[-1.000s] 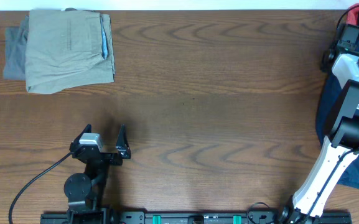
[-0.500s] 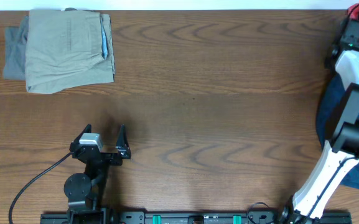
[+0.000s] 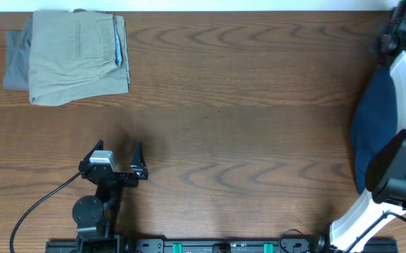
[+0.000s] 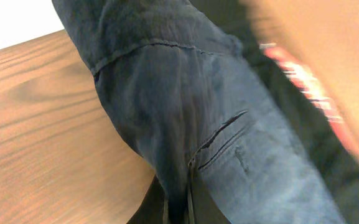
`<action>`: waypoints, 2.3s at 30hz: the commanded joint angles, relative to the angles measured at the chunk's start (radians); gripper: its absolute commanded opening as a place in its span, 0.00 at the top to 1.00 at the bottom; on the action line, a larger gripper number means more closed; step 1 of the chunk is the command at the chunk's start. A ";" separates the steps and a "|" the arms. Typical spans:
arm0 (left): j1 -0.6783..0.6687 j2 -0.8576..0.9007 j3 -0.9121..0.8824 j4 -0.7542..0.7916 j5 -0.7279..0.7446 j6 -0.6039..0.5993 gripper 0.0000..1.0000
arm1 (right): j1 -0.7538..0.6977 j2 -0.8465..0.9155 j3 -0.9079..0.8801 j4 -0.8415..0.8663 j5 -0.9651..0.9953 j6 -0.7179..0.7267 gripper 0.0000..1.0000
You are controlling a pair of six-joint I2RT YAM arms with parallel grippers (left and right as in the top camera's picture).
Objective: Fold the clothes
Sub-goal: 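Drag the navy shorts with the right gripper to the table center, then pull the shorts' right edge with the right gripper to flatten them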
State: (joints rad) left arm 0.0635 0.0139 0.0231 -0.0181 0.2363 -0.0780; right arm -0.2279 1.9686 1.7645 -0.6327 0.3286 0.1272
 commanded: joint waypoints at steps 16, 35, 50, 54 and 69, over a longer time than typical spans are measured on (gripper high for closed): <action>-0.004 -0.003 -0.019 -0.030 0.013 0.003 0.02 | 0.617 -0.019 0.005 -0.123 -0.517 -0.214 0.99; -0.004 -0.003 -0.019 -0.030 0.013 0.003 0.02 | 0.853 -0.031 0.007 -0.365 -0.587 -0.219 0.01; -0.004 -0.003 -0.019 -0.030 0.013 0.003 0.02 | 0.341 -0.319 0.005 -0.757 -0.216 0.173 0.01; -0.004 -0.003 -0.019 -0.030 0.013 0.003 0.02 | 0.194 -0.307 -0.060 -0.798 -0.285 0.172 0.01; -0.004 -0.003 -0.019 -0.030 0.013 0.003 0.02 | 0.057 -0.297 -0.614 -0.380 -0.425 0.172 0.06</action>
State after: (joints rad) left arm 0.0635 0.0139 0.0231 -0.0181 0.2363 -0.0780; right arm -0.1642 1.6623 1.2137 -1.0519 -0.0322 0.2859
